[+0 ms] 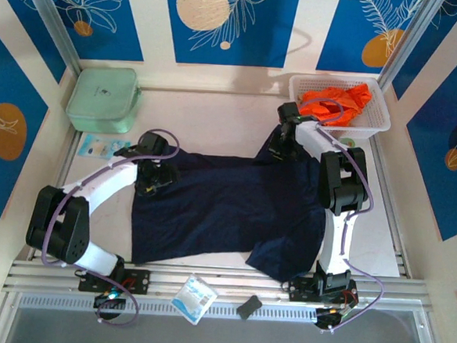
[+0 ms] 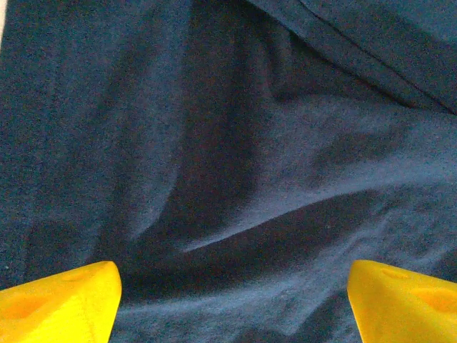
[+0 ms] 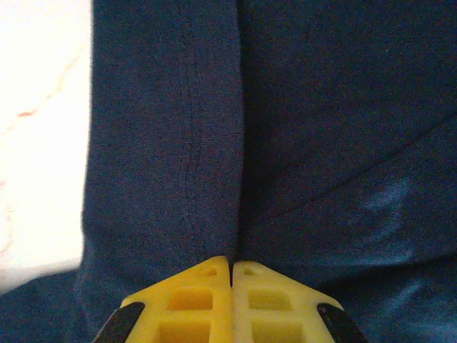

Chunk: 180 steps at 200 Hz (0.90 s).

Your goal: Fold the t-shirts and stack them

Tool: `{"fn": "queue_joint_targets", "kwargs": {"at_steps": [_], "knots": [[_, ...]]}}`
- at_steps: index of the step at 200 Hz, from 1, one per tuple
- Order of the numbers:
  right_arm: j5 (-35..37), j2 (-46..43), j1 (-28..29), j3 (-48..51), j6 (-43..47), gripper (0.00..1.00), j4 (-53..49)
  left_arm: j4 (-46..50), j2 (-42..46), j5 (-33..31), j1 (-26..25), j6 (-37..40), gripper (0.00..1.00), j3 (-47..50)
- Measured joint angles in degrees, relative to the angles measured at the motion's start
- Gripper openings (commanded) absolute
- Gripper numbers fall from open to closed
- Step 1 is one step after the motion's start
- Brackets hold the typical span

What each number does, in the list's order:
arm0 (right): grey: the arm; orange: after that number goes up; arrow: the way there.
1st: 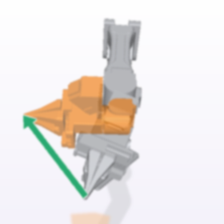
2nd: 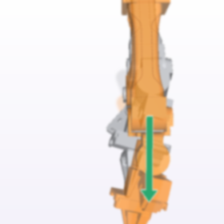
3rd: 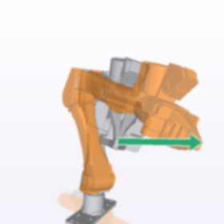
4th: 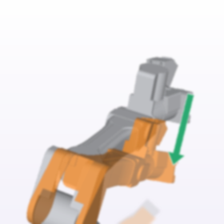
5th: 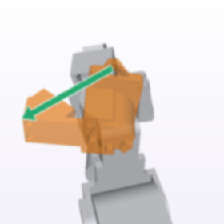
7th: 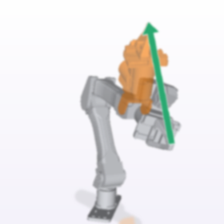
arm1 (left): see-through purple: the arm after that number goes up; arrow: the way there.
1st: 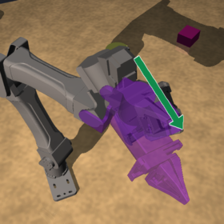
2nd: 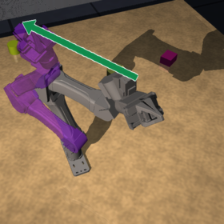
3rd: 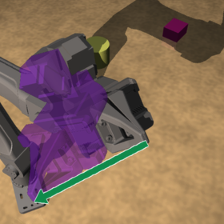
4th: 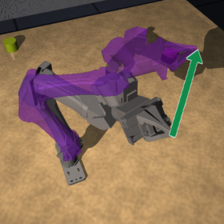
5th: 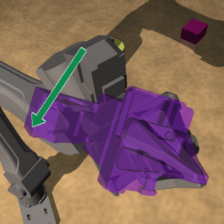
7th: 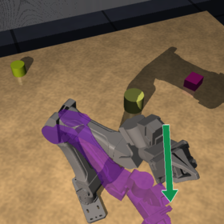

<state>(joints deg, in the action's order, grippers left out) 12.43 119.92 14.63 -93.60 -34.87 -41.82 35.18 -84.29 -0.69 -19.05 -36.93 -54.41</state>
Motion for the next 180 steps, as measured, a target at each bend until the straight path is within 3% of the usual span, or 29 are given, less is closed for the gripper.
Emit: {"fn": "queue_joint_targets", "kwargs": {"at_steps": [74,130,151,180], "knots": [[-0.2,2.0,0.9,-18.7,1.1,0.0,-6.1,-0.5,0.0,0.0,0.0,0.0,0.83,2.1],[-0.7,17.2,1.0,-40.1,1.2,0.0,-13.2,-1.1,0.0,0.0,0.0,0.0,0.83,2.6],[-1.3,24.6,1.0,-49.8,0.8,0.17,-16.9,-1.5,0.0,0.0,0.0,0.0,0.84,2.6],[-5.2,29.5,0.9,-56.0,-0.7,0.19,-18.2,-1.5,0.0,0.0,0.0,0.0,0.84,2.6]]}}
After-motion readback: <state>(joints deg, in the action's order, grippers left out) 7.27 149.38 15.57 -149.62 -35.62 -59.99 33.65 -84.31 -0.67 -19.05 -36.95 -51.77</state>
